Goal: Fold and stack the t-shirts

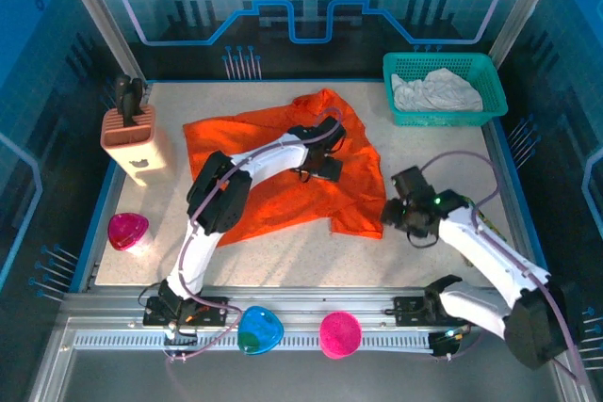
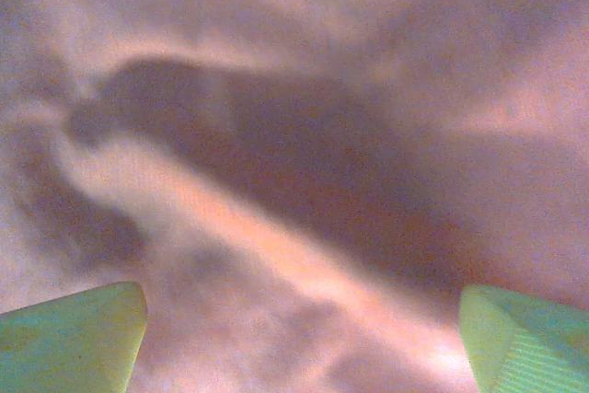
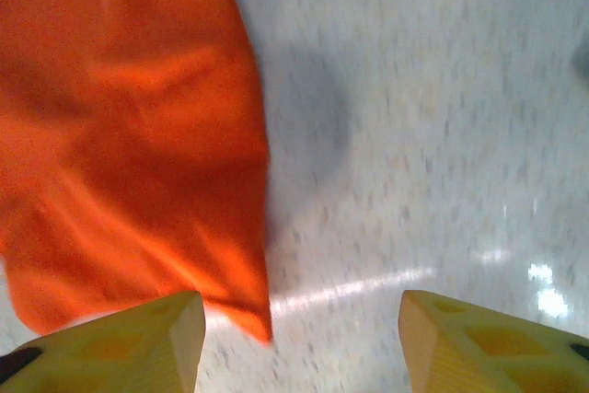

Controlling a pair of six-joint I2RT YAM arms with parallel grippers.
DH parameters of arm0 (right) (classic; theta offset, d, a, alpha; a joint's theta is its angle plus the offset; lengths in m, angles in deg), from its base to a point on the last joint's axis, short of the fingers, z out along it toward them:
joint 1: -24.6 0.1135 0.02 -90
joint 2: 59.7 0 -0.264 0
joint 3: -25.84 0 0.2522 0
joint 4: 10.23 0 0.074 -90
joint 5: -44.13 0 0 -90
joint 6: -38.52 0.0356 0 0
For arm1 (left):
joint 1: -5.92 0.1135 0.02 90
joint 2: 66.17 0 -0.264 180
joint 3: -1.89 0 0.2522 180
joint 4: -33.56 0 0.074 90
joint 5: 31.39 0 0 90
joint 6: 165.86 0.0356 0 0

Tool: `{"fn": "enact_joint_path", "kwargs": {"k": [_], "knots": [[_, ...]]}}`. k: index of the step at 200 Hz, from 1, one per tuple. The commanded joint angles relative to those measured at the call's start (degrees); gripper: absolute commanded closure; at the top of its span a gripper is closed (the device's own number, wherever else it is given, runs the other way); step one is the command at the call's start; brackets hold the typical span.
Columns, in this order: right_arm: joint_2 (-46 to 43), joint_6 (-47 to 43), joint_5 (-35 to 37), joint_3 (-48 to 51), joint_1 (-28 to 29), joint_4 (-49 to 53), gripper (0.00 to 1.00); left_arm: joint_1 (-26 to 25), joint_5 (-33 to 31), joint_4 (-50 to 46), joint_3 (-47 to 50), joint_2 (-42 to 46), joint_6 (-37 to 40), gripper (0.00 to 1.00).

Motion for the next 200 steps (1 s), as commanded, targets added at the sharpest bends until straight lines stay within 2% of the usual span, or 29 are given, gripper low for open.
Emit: {"fn": "enact_joint_path", "kwargs": {"k": [1, 46, 73, 101, 117, 145, 200], "knots": [[8.47, -11.71, -4.42, -5.09, -5.28, -4.76, 0.41, -1.00, 0.27, 3.70, 5.65, 6.02, -2.64, 0.11], [31.69, -15.23, -7.21, -22.38, -6.88, -8.49, 0.61, -1.25, -4.50, 1.90, 9.28, 17.31, -2.61, 0.04], [42.21, -14.60, -6.41, -30.24, -6.96, -7.63, 0.62, -1.16, -8.11, -0.53, 11.85, 23.29, -2.80, 0.01], [48.30, -12.27, -5.53, -33.41, -7.13, -7.20, 0.65, -0.04, -9.39, -1.51, 16.93, 28.22, -4.72, 0.01], [49.69, -11.01, -5.05, -33.43, -7.27, -7.33, 0.75, 1.23, -8.91, -0.67, 20.53, 30.76, -5.97, 0.01], [47.51, -9.00, -3.84, -30.24, -7.75, -7.65, 1.00, 4.15, -7.81, 0.18, 25.24, 33.76, -7.38, 0.01], [33.03, -4.73, -2.55, -14.78, -8.03, -8.53, 1.00, 10.42, -5.13, 2.60, 31.68, 34.26, -9.00, 0.01]]}}
